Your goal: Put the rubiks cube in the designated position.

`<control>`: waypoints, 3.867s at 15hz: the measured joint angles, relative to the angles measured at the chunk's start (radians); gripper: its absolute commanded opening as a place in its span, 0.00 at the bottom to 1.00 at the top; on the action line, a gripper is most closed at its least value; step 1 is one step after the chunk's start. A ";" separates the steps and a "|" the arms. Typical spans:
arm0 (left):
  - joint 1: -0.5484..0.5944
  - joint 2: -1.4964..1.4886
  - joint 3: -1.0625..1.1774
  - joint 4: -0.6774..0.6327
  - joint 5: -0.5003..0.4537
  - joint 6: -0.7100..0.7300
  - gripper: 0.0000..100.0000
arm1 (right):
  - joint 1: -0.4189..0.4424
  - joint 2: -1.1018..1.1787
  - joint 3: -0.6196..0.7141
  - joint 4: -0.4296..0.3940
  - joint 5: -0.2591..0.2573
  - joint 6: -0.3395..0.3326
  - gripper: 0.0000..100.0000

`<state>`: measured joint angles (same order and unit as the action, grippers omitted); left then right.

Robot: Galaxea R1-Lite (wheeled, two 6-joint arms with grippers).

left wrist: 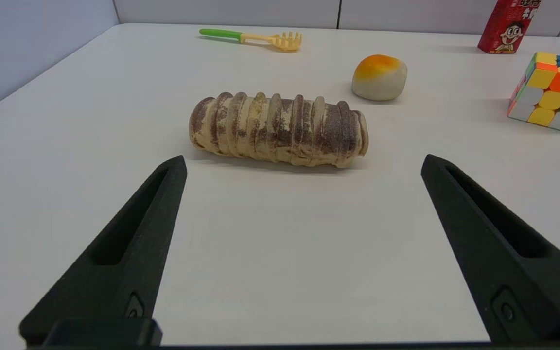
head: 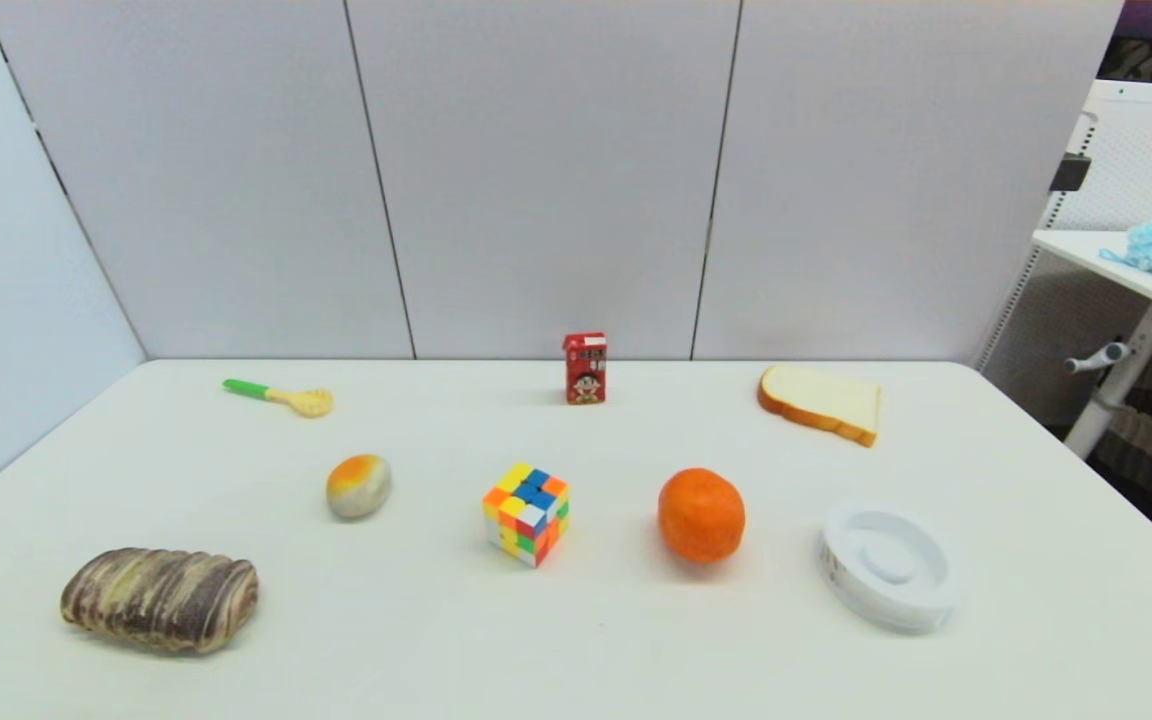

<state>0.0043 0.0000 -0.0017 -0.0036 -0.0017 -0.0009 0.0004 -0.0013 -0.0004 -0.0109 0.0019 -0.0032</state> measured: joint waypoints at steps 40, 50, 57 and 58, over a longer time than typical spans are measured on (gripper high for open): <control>0.000 0.000 0.000 0.000 0.000 0.000 1.00 | 0.673 1.788 -1.641 0.217 0.401 -0.049 1.00; 0.000 0.000 0.000 0.000 0.000 -0.001 1.00 | 0.710 2.094 -1.714 0.269 0.311 -0.070 1.00; 0.000 0.000 0.000 -0.001 0.000 0.000 1.00 | 0.734 2.139 -1.682 0.263 0.316 -0.263 1.00; 0.000 0.000 0.000 -0.001 0.000 0.000 1.00 | 0.738 2.143 -1.677 0.261 0.315 -0.265 1.00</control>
<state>0.0043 0.0000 -0.0017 -0.0043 -0.0013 -0.0013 0.7387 2.1413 -1.6770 0.2500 0.3168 -0.2679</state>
